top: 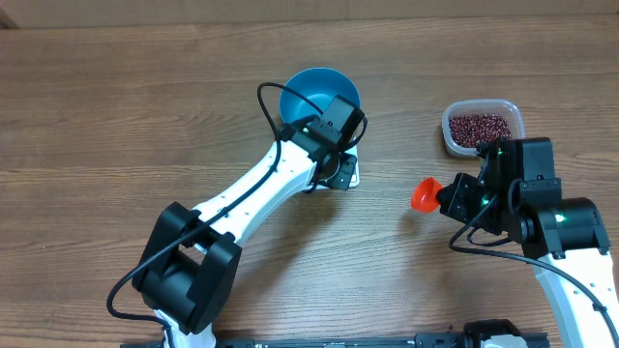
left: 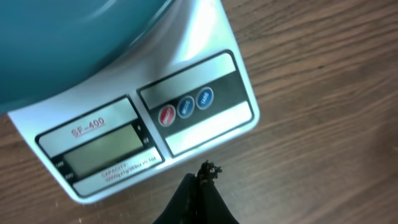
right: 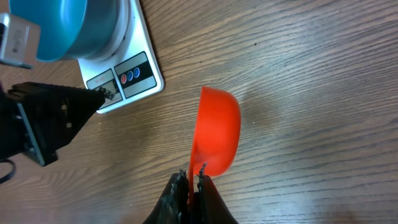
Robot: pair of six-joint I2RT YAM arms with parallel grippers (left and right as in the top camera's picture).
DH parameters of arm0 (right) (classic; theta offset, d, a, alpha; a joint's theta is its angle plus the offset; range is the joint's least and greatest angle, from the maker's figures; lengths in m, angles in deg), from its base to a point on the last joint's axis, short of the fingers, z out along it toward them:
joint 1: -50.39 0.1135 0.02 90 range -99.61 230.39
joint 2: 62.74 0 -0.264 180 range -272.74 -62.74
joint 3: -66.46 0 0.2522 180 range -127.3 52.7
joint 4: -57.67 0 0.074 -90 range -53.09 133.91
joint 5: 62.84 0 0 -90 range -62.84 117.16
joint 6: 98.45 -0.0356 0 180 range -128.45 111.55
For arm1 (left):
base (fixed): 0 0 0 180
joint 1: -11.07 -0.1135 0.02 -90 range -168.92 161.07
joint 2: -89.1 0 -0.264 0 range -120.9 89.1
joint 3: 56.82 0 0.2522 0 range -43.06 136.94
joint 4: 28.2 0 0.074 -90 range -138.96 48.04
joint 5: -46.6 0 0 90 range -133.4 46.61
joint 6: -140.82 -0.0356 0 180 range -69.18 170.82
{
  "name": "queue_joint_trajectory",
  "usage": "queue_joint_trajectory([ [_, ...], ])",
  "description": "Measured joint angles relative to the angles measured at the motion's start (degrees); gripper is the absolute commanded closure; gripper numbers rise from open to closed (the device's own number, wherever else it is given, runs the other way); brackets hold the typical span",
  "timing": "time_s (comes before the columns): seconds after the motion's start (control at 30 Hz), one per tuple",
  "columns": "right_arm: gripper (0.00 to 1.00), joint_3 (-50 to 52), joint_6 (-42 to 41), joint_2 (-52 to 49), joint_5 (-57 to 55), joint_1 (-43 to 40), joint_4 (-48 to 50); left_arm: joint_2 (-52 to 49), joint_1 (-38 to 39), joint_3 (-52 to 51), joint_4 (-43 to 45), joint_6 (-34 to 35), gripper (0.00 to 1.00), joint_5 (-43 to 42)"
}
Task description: Scoop item into bowl and weigh 150g on scale
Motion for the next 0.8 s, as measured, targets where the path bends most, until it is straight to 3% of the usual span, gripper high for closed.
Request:
queue_joint_trajectory([
  [0.4,0.96,-0.02,0.00,0.00,-0.02,0.00,-0.09,0.00,0.00,-6.88,13.53,-4.90,0.96,3.56],
  [0.8,0.96,-0.02,-0.02,0.00,-0.02,0.00,-0.52,-0.92,0.00,-7.54,16.11,-6.84,0.96,6.36],
])
